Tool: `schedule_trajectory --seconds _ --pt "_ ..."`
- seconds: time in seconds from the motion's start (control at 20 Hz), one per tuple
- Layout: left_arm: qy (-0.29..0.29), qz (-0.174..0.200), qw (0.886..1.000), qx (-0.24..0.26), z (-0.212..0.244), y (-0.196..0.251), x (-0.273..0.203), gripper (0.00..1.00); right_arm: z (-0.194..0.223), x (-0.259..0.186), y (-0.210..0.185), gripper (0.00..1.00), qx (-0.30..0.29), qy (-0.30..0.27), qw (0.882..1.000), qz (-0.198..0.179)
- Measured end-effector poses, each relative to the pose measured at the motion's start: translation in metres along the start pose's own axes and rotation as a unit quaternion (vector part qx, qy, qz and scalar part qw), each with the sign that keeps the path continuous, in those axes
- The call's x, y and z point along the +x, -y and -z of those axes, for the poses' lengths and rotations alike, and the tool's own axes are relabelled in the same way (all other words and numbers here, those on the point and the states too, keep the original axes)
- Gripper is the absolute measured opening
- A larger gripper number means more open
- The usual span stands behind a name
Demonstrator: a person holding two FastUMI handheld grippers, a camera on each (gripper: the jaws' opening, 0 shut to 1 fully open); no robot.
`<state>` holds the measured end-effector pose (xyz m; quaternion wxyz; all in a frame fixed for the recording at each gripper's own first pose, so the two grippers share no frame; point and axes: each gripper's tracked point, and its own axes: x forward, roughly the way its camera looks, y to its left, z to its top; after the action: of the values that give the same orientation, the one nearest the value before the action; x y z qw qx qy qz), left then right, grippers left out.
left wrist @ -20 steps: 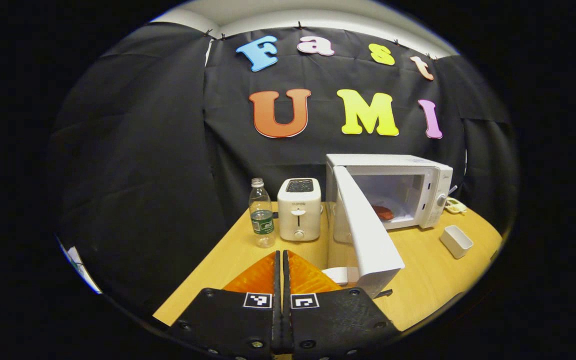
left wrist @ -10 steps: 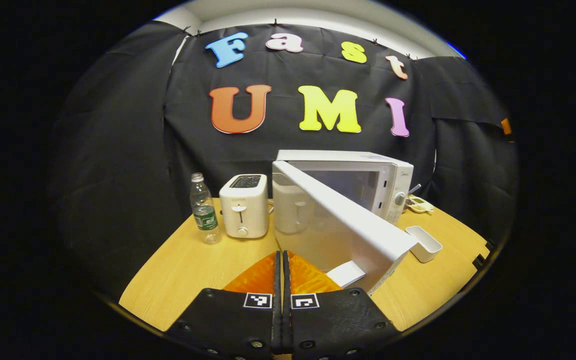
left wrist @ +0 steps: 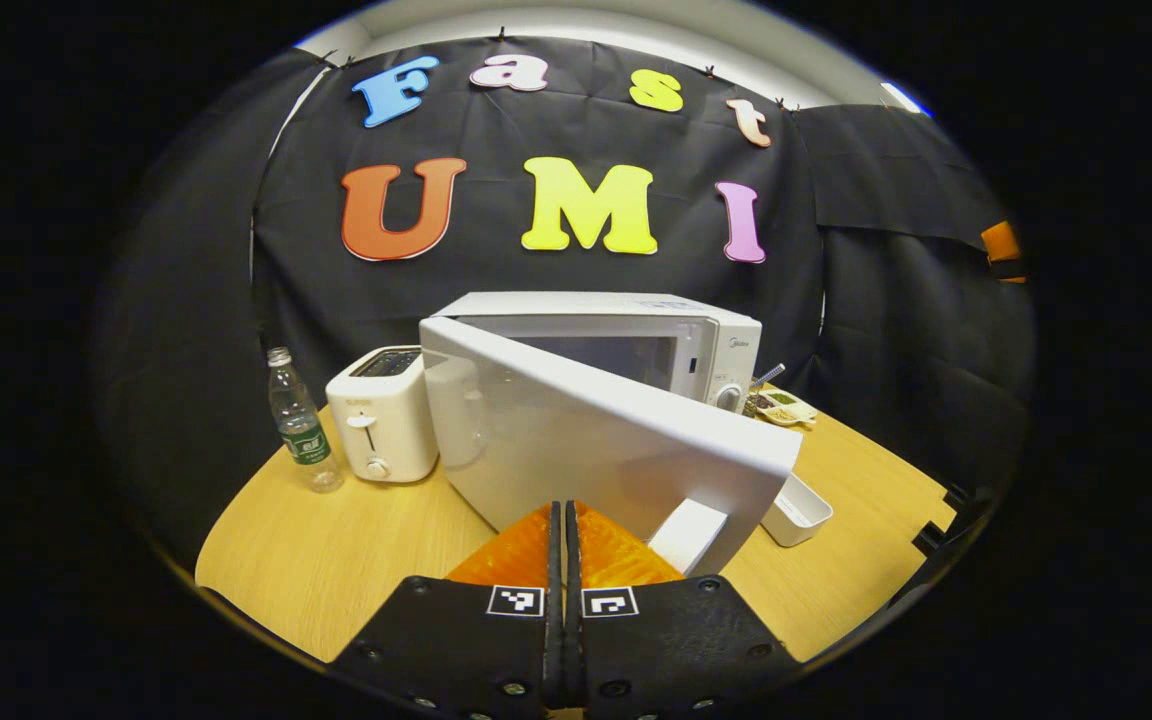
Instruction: Open the microwave oven with the left hand, put the food in, and close the microwave oven.
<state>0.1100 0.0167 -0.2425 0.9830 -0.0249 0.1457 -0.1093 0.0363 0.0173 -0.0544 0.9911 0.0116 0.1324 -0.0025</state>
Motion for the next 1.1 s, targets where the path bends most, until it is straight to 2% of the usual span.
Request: schedule_trajectory --seconds 0.2,0.25,0.3,0.35,0.4,0.45,0.8,0.85,0.9,0.95,1.05,1.1 --pt "-0.006 0.014 1.000 0.004 -0.002 0.026 0.029 0.00 -0.007 0.016 0.012 1.00 0.008 -0.001 1.000 -0.007" --pt "-0.006 0.016 1.000 0.003 -0.003 0.031 0.037 0.00 -0.009 0.021 0.016 0.91 0.009 -0.002 1.000 -0.008" --pt "-0.008 0.017 1.000 0.003 -0.003 0.035 0.044 0.00 -0.010 0.026 0.021 0.91 0.009 -0.003 1.000 -0.009" --pt "-0.007 0.017 1.000 0.001 -0.005 0.041 0.051 0.00 -0.012 0.031 0.025 1.00 0.009 -0.003 1.000 -0.010" --pt "-0.007 0.018 1.000 -0.001 -0.007 0.046 0.057 0.00 -0.014 0.035 0.029 0.91 0.007 -0.003 1.000 -0.011" --pt "-0.008 0.018 1.000 -0.004 -0.007 0.052 0.066 0.00 -0.015 0.041 0.035 1.00 0.006 -0.004 1.000 -0.010" --pt "-0.012 0.018 1.000 -0.009 -0.021 0.076 0.123 0.00 -0.019 0.070 0.067 1.00 0.005 -0.016 1.000 -0.010" --pt "-0.013 0.015 1.000 -0.010 -0.023 0.078 0.132 0.00 -0.021 0.074 0.071 0.91 0.005 -0.018 1.000 -0.011" --pt "-0.013 0.010 1.000 -0.013 -0.026 0.079 0.140 0.00 -0.019 0.078 0.076 0.91 0.005 -0.021 1.000 -0.012" --pt "-0.014 0.007 1.000 -0.015 -0.027 0.080 0.148 0.00 -0.018 0.082 0.079 1.00 0.005 -0.023 1.000 -0.014" --pt "-0.017 0.001 1.000 -0.017 -0.030 0.081 0.163 0.00 -0.018 0.091 0.085 1.00 0.007 -0.028 0.999 -0.017" --pt "-0.019 -0.002 1.000 -0.016 -0.032 0.082 0.171 0.00 -0.018 0.096 0.088 0.91 0.008 -0.032 0.999 -0.019"
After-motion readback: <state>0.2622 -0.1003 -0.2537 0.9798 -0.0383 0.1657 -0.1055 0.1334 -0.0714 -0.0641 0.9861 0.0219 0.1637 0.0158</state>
